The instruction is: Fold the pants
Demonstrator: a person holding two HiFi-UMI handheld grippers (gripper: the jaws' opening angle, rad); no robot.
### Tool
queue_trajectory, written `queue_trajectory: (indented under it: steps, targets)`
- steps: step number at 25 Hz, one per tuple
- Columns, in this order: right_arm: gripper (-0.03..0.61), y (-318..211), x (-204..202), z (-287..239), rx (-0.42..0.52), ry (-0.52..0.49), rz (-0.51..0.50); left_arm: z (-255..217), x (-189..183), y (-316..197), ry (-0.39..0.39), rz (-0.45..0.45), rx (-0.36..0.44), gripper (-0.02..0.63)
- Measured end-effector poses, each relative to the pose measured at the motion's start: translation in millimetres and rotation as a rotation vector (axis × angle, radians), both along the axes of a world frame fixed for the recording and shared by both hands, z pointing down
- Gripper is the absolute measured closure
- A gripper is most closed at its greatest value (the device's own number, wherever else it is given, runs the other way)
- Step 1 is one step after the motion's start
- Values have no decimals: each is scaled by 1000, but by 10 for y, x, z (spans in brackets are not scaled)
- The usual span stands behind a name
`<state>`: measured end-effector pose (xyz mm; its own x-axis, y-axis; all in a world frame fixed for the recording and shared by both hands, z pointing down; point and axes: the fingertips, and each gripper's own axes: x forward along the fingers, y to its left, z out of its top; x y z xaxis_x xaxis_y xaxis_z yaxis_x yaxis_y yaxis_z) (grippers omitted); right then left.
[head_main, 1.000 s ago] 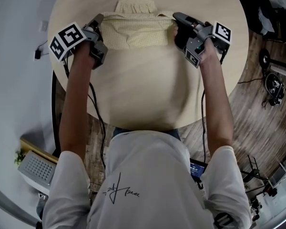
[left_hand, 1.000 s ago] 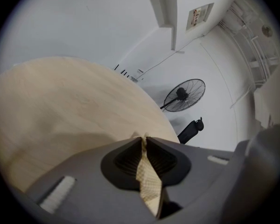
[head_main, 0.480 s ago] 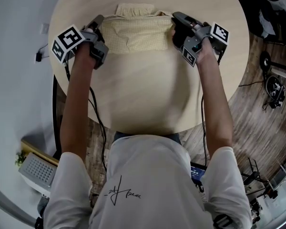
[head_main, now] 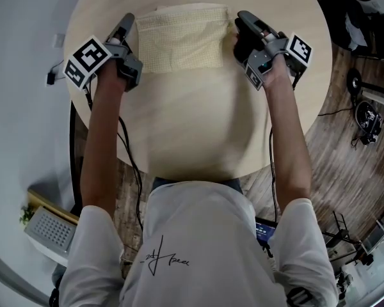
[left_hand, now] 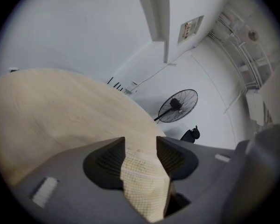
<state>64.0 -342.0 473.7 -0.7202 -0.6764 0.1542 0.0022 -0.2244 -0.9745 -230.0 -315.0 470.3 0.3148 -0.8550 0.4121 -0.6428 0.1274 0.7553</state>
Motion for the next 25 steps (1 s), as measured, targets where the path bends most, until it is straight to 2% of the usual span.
queue_trajectory:
  steps: [6, 11, 17, 21, 25]
  targets:
    - [466, 65, 44, -154, 54, 36, -34, -186, 113, 22, -115, 78, 44, 387]
    - [468, 450, -31, -436, 109, 91, -72, -448, 121, 442, -203, 128, 62, 387]
    - [479, 870, -163, -769, 183, 167, -113, -767, 133, 929, -233, 179, 87, 388]
    - [497, 881, -118, -734, 219, 222, -133, -712, 200, 924, -275, 202, 100, 424]
    - [499, 891, -147, -859, 246, 283, -154, -879, 192, 902, -300, 221, 111, 440]
